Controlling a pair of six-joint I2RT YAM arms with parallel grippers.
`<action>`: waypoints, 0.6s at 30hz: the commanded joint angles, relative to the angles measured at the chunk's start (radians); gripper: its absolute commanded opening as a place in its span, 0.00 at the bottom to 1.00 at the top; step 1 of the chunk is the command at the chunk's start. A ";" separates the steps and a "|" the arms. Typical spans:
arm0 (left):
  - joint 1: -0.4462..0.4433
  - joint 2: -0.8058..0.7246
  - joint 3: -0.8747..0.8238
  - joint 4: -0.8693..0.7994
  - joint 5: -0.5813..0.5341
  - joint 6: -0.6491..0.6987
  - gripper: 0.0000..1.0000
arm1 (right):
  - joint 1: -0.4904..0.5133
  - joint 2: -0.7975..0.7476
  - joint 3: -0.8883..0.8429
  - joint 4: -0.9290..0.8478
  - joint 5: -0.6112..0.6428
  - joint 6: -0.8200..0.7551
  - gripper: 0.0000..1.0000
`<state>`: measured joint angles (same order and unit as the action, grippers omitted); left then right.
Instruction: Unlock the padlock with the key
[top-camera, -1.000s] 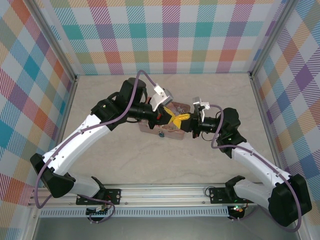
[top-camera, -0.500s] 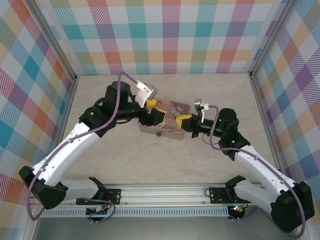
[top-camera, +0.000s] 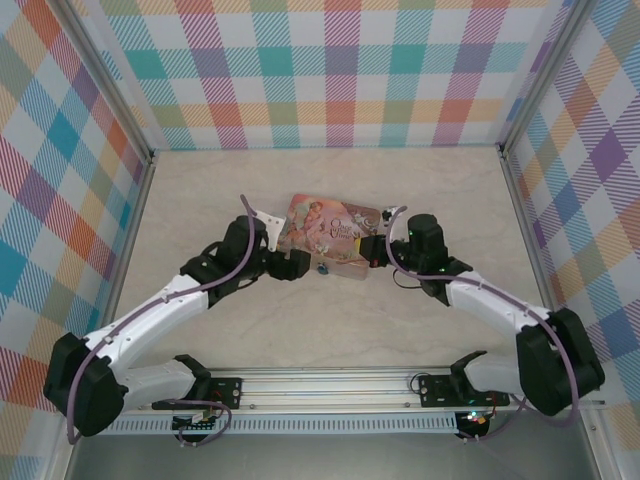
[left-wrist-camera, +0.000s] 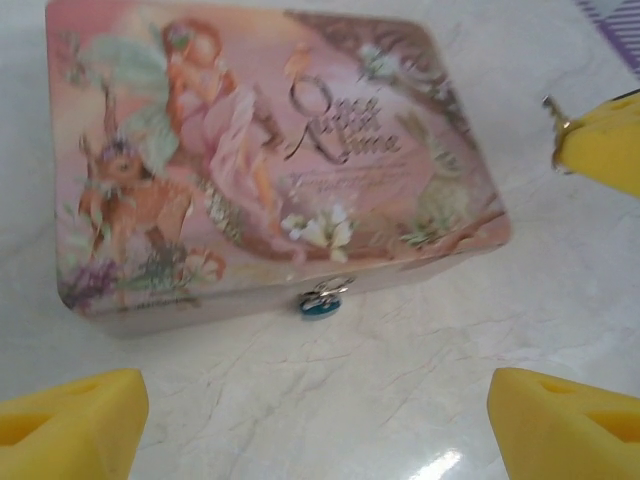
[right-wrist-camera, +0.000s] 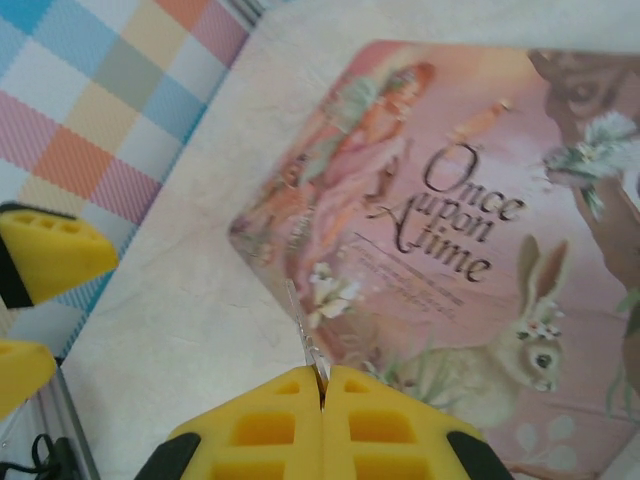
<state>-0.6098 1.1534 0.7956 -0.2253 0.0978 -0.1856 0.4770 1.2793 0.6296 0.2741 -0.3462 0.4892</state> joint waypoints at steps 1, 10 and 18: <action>0.004 0.028 -0.073 0.218 -0.025 -0.085 0.88 | -0.002 0.058 0.049 0.087 0.020 0.040 0.00; -0.021 0.203 -0.136 0.445 0.047 -0.154 0.88 | -0.005 0.214 0.122 0.104 0.023 0.028 0.00; -0.020 0.313 -0.128 0.516 0.031 -0.178 0.88 | -0.018 0.267 0.107 0.139 0.001 0.051 0.00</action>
<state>-0.6212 1.4467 0.6624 0.2253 0.1295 -0.3450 0.4675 1.5391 0.7277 0.3706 -0.3298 0.5282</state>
